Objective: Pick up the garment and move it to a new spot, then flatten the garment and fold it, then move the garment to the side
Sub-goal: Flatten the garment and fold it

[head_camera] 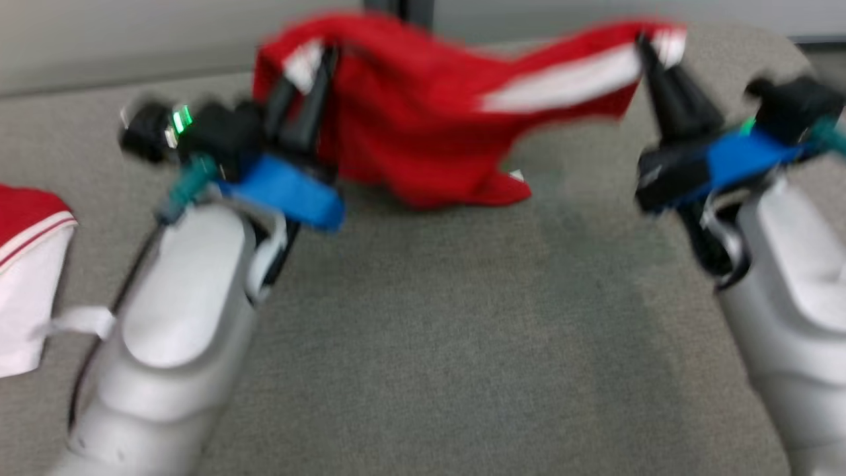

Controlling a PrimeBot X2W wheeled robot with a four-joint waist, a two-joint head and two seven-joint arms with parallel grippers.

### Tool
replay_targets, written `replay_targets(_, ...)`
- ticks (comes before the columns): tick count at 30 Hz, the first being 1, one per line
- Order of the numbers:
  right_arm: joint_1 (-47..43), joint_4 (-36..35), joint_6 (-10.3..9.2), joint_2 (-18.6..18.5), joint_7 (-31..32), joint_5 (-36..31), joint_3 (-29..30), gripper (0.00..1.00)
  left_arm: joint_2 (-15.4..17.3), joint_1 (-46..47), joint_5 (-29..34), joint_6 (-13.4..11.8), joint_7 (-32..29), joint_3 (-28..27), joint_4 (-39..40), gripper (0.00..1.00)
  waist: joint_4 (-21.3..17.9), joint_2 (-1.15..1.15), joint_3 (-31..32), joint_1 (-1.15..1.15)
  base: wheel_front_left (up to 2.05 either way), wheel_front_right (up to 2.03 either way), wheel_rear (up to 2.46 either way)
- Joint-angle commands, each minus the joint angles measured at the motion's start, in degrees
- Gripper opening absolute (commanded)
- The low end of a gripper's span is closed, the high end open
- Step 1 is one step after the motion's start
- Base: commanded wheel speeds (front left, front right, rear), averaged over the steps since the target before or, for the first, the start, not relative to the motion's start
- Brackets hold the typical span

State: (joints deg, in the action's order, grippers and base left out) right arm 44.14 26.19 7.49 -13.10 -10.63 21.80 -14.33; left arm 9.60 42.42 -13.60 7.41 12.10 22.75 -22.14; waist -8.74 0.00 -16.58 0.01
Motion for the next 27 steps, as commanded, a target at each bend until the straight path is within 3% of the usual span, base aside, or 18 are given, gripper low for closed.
replay_targets(1,2.2,0.2,0.01,-0.7,0.1,0.4,0.2,0.0,0.3,2.2,-0.5,0.1,-0.5,-0.5,0.3,0.0,1.1,0.0,-2.0,-0.01,0.0,0.0,0.0)
replay_targets(9,23.8,5.2,0.02,-2.0,1.0,8.2,2.8,0.0,0.5,25.0,-2.8,0.1,-3.2,0.5,-2.4,0.0,-0.1,0.0,-11.1,-0.01,0.0,0.0,0.0)
replay_targets(17,40.4,15.4,0.01,-3.6,0.4,13.4,5.3,0.0,-1.7,44.1,-6.5,0.0,-0.9,3.9,-11.5,0.0,-0.2,0.0,-15.2,-0.01,0.0,0.0,0.0)
replay_targets(22,43.3,19.6,0.02,-3.9,-1.2,15.5,3.1,0.0,-2.8,48.3,-8.6,0.0,1.3,6.6,-16.4,0.0,0.0,0.0,-15.7,-0.01,0.0,0.0,0.0)
replay_targets(27,37.8,20.8,0.02,-3.3,-3.3,17.4,-1.9,0.0,-2.6,43.4,-11.2,0.0,2.6,9.2,-19.6,0.0,-0.1,0.0,-15.9,-0.01,0.0,0.0,0.0)
